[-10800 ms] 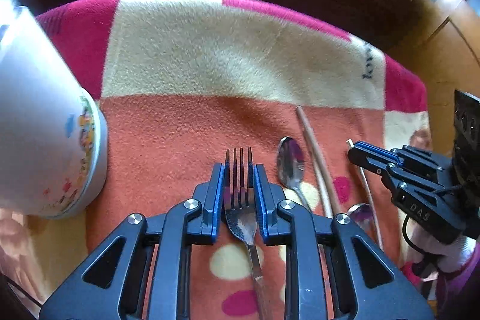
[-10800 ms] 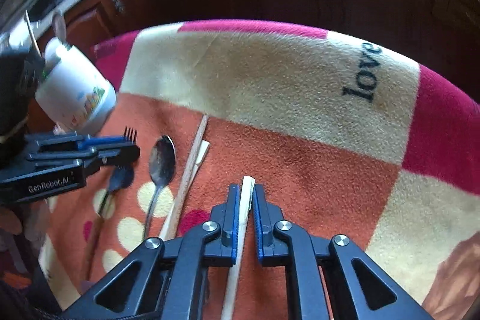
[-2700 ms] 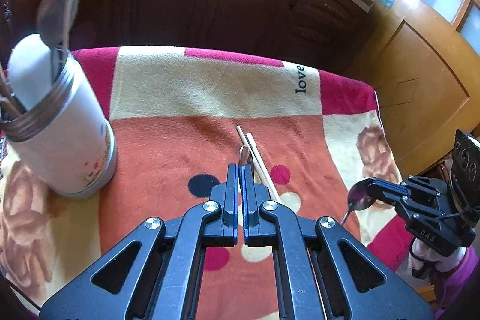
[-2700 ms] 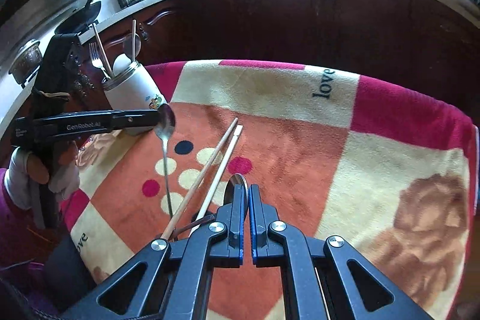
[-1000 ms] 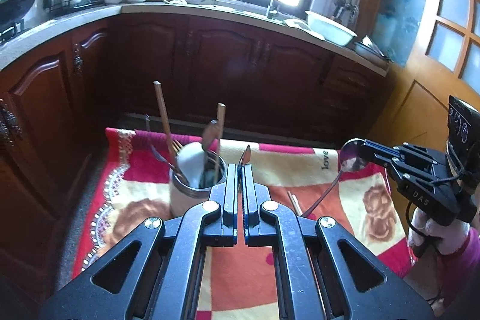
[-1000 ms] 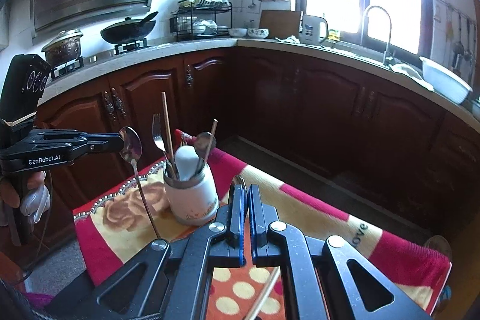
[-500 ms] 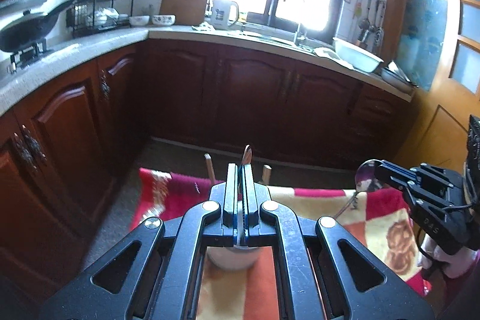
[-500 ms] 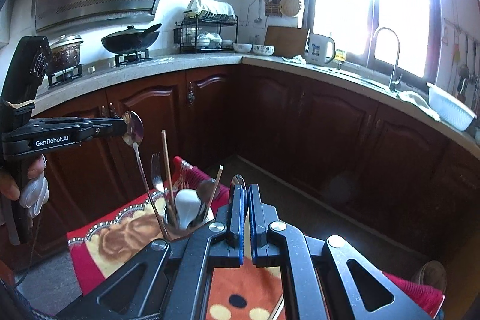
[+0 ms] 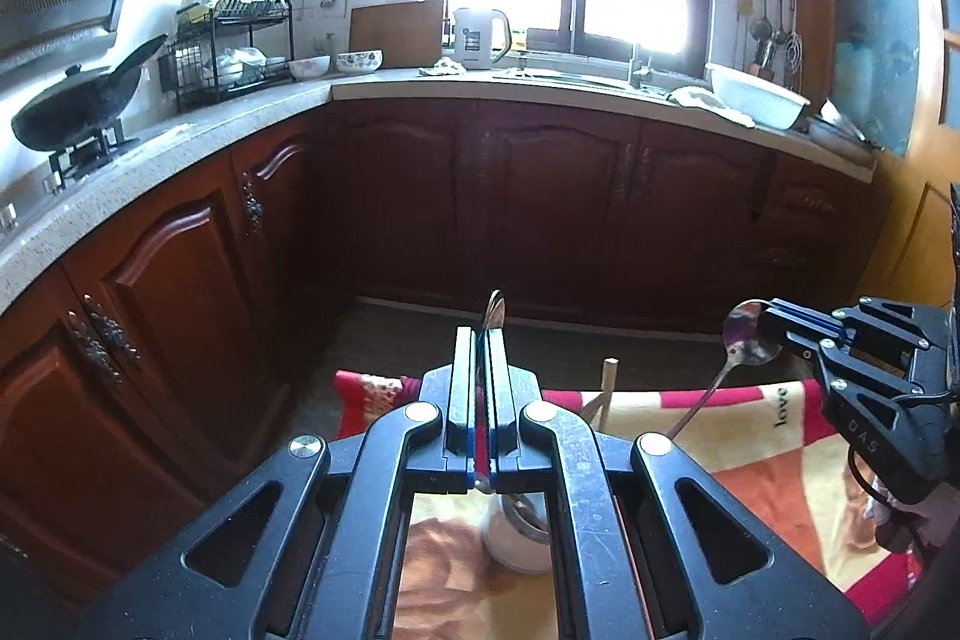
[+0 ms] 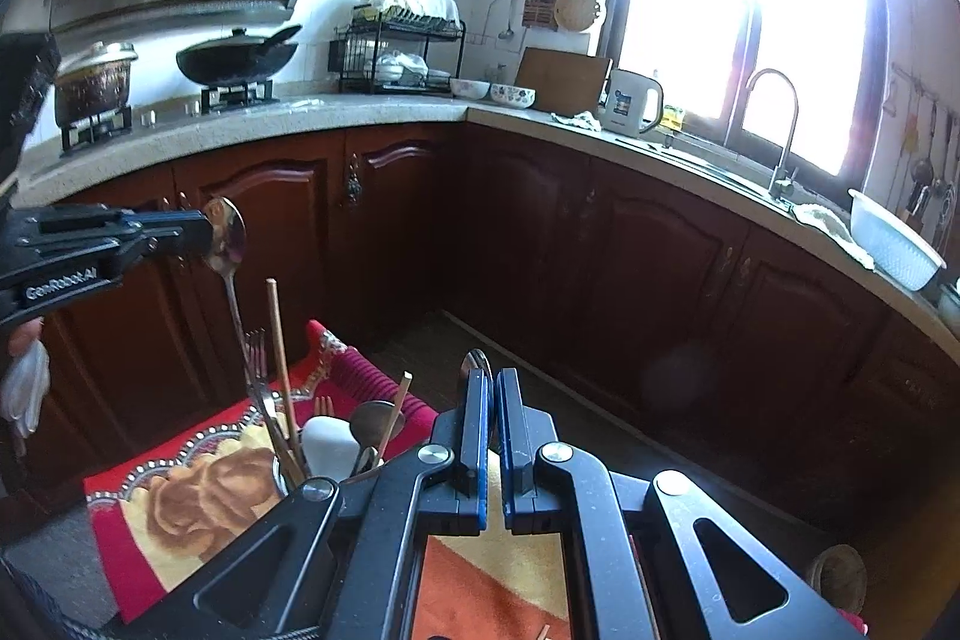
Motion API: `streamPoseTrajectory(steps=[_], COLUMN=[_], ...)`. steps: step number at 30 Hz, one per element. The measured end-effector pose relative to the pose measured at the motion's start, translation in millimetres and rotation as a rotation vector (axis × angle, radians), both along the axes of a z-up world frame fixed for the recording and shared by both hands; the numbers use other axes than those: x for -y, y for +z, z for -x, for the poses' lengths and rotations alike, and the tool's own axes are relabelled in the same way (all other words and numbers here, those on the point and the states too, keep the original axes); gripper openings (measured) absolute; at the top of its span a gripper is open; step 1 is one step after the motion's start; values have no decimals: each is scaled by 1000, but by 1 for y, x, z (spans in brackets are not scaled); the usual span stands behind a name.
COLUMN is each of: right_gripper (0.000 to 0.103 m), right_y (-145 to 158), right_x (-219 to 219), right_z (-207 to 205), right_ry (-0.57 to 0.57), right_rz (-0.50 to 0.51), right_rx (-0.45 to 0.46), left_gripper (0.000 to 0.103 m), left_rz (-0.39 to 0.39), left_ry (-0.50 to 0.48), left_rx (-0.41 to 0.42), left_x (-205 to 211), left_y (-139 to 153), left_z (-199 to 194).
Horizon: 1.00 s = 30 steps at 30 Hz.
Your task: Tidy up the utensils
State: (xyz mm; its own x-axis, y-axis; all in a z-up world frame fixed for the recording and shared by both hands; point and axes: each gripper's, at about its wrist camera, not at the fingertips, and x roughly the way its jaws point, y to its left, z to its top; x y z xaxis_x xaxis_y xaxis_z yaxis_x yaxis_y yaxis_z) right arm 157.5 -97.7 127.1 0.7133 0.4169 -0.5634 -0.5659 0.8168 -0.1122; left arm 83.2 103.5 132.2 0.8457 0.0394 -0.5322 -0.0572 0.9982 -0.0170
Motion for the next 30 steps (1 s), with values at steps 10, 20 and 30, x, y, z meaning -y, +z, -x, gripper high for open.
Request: streamPoseTrajectory(steps=[10,20,30], right_gripper=[2,2,3], right_y=[-29,-62,-97], right_x=[-31,-51,-60], right_z=[-11,-18,-26], right_ry=[39,81,111], right_rz=[89,121,70], right_rx=[-22,-95,-218], left_gripper=[1,1,1], left_rz=[-50,-15,27], left_ry=[-27,-36,-28], left_rx=[-39,-112,-150], left_x=[22,29,25], left_y=[-31,-63,-81], left_z=[-9,-16,-16])
